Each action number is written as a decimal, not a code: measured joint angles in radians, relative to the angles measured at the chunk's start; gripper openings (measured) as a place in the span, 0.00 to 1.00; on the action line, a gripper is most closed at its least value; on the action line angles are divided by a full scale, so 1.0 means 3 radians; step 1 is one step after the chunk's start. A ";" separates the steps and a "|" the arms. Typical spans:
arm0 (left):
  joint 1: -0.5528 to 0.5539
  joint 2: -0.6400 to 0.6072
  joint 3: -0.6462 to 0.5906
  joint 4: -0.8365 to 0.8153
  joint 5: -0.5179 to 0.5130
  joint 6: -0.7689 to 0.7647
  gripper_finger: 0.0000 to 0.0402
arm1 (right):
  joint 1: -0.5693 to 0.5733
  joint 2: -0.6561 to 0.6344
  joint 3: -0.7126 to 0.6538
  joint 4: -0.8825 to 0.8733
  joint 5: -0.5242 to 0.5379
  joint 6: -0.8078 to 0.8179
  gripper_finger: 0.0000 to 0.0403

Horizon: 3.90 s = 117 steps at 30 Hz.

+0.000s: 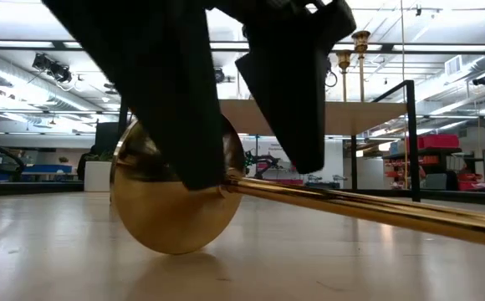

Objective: Pick & Place candle stick holders
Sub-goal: Put the candle holder on the shelf aligned with the other candle holder

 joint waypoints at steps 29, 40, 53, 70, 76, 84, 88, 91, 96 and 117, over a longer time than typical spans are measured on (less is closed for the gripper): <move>0.0019 0.0122 0.0003 -0.0066 0.0029 -0.0005 0.33 | 0.0000 0.0095 0.0000 -0.0058 0.0000 0.0043 0.53; 0.0022 0.0120 0.0003 -0.0064 0.0109 0.0003 0.16 | -0.0001 0.0100 0.0000 -0.0056 0.0000 0.0053 0.53; 0.0025 0.0116 0.0003 -0.0067 0.0229 -0.0003 0.06 | -0.0001 0.0099 0.0000 -0.0055 0.0000 0.0081 0.53; 0.0096 -0.0039 0.0047 -0.0211 0.0239 -0.0041 0.06 | 0.0000 0.0087 0.0000 0.0132 0.0001 -0.0117 0.53; 0.0178 -0.0053 0.0482 -0.0439 0.0189 -0.0085 0.06 | 0.0000 0.0033 0.0000 0.0313 0.0000 -0.0265 0.53; 0.0334 -0.0232 0.0782 -0.0454 0.0013 -0.0174 0.06 | 0.0000 -0.0096 0.0000 0.0376 0.0000 -0.0340 0.53; 0.0414 -0.0322 0.0805 -0.0488 -0.0029 -0.0313 0.06 | 0.0000 -0.0159 0.0000 0.0394 0.0000 -0.0350 0.53; 0.0461 -0.0373 0.0804 -0.0448 -0.0097 -0.0328 0.06 | 0.0000 -0.0205 0.0000 0.0394 0.0000 -0.0351 0.53; 0.0523 -0.0445 0.0804 -0.0466 -0.0169 -0.0335 0.06 | 0.0000 -0.0247 0.0000 0.0387 0.0000 -0.0352 0.53; 0.0989 -0.1330 0.0805 -0.0844 -0.0451 -0.0609 0.06 | 0.0000 -0.0257 0.0000 0.0378 -0.0004 -0.0373 0.53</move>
